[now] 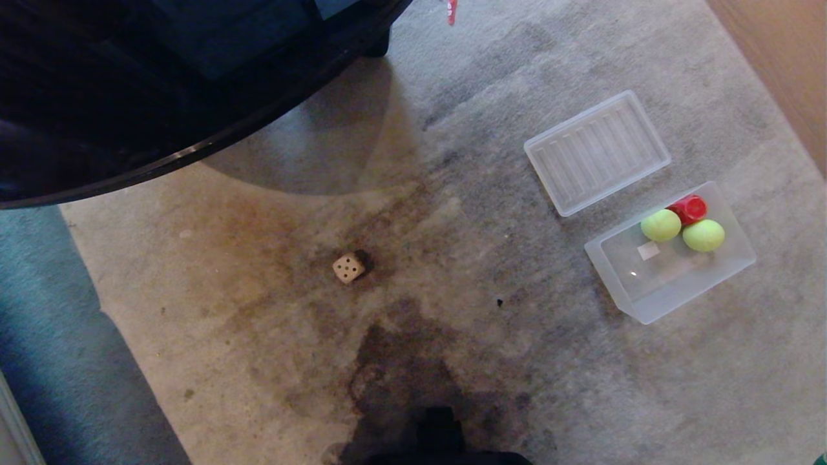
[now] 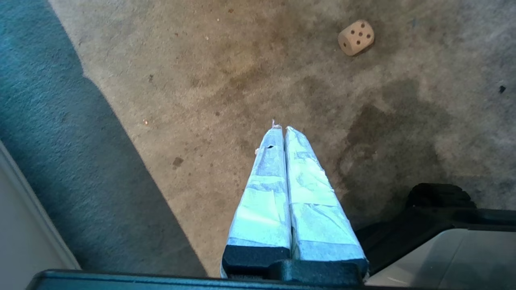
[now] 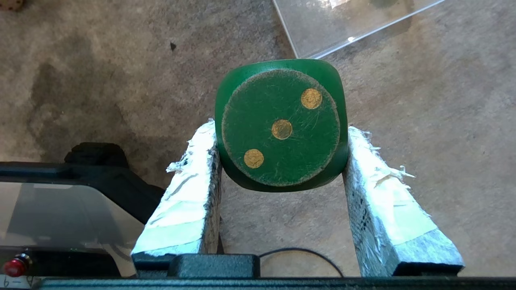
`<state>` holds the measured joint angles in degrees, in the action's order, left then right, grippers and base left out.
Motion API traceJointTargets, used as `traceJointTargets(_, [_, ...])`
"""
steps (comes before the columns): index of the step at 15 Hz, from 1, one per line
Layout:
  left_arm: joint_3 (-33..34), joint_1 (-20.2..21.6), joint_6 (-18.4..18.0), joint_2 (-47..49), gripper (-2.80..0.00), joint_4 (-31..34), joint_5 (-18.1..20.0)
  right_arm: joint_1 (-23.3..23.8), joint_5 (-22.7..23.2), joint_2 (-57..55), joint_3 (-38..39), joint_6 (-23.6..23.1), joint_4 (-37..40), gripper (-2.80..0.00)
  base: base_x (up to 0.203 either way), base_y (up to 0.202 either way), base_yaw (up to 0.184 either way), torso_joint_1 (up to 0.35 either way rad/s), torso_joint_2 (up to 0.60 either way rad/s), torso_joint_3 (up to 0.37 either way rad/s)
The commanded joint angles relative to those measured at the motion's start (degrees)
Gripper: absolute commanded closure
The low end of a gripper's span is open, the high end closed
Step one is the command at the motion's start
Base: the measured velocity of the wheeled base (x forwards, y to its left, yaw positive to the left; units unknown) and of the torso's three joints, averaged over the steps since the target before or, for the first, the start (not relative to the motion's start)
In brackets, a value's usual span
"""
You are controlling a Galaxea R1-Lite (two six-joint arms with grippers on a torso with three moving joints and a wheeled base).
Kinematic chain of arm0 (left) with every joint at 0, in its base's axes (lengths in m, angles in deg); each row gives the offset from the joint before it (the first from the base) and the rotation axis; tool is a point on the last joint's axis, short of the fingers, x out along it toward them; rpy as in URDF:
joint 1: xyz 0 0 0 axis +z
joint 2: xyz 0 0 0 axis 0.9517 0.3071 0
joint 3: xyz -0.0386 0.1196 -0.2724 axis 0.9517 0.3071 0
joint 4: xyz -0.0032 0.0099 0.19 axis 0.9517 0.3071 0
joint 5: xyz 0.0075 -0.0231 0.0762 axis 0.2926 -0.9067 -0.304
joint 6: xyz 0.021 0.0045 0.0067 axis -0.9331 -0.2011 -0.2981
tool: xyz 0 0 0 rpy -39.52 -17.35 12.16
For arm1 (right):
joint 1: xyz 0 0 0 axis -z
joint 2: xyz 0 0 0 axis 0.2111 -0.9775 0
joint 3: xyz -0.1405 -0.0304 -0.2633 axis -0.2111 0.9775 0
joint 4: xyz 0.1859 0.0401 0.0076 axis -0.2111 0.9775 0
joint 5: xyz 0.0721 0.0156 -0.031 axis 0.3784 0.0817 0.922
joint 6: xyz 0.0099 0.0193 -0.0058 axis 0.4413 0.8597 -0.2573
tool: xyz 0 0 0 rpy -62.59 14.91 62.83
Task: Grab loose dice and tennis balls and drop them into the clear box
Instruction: Put the toys in the box
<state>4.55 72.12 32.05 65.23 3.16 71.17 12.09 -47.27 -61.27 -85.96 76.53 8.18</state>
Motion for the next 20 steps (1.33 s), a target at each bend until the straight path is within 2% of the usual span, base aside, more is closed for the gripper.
traceJointTargets(1, [0.1, 0.0, 0.0, 0.0, 0.00, 0.0, 0.0, 0.0, 0.0, 0.0, 0.0, 0.0, 0.0, 0.00, 0.000, 0.000, 0.000, 0.000, 0.00, 0.000])
traceJointTargets(13, [0.0, 0.0, 0.0, 0.0, 0.00, 0.0, 0.0, 0.0, 0.0, -0.2, -0.2, -0.4, 0.5, 0.00, 0.000, 0.000, 0.000, 0.000, 0.00, 0.000])
traceJointTargets(16, [0.0, 0.0, 0.0, 0.0, 0.00, 0.0, 0.0, 0.0, -0.5, -0.1, -0.4, 1.1, 0.3, 0.00, 0.000, 0.000, 0.000, 0.000, 0.00, 0.000])
traceJointTargets(18, [0.0, 0.0, 0.0, 0.0, 0.00, 0.0, 0.0, 0.0, -0.5, -1.4, -3.8, 1.6, 1.0, 0.00, 0.000, 0.000, 0.000, 0.000, 0.00, 0.000])
traceJointTargets(20, [0.1, 0.0, 0.0, 0.0, 0.00, 0.0, 0.0, 0.0, -0.5, -9.1, -8.7, 1.9, 2.4, 0.00, 0.000, 0.000, 0.000, 0.000, 0.00, 0.000])
